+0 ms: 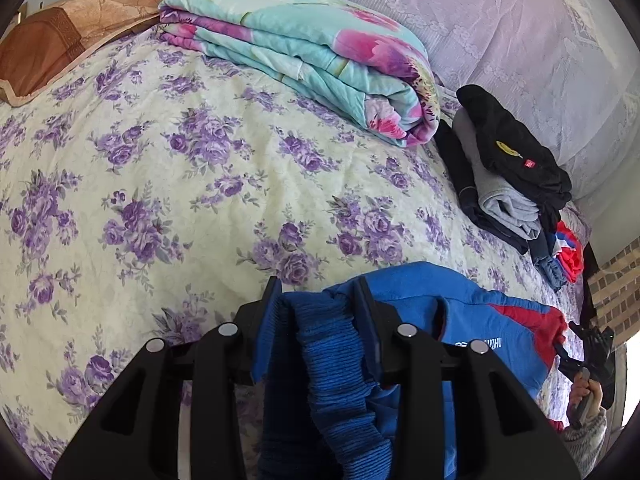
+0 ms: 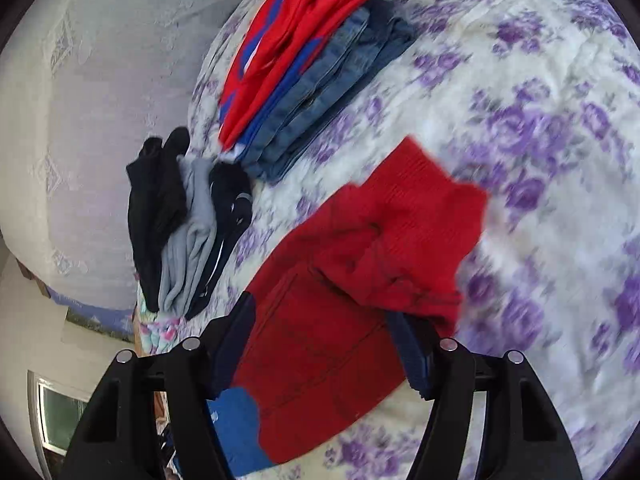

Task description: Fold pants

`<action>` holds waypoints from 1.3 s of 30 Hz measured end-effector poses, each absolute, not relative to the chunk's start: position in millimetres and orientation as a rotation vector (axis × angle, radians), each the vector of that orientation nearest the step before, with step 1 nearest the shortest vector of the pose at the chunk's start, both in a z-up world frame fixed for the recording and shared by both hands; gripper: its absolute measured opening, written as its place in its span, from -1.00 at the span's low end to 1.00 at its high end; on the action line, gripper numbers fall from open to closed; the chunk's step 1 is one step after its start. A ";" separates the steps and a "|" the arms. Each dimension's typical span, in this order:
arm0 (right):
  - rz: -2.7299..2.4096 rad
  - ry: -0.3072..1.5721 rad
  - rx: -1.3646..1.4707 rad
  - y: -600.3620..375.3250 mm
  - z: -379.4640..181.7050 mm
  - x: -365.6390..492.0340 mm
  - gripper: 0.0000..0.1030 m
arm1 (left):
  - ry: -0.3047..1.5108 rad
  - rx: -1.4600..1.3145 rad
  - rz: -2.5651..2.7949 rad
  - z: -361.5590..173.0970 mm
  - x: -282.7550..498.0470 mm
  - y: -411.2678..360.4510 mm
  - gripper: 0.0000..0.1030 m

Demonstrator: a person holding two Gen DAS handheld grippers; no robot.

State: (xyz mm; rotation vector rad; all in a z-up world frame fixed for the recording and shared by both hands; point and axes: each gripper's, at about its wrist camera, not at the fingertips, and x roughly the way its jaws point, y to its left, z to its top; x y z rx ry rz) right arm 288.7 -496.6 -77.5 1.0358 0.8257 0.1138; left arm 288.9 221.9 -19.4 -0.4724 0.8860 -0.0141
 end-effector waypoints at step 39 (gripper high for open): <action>0.231 0.752 0.789 -484.7 -4.8 83.9 0.57 | 0.800 -0.409 -0.048 9.8 129.6 219.1 0.23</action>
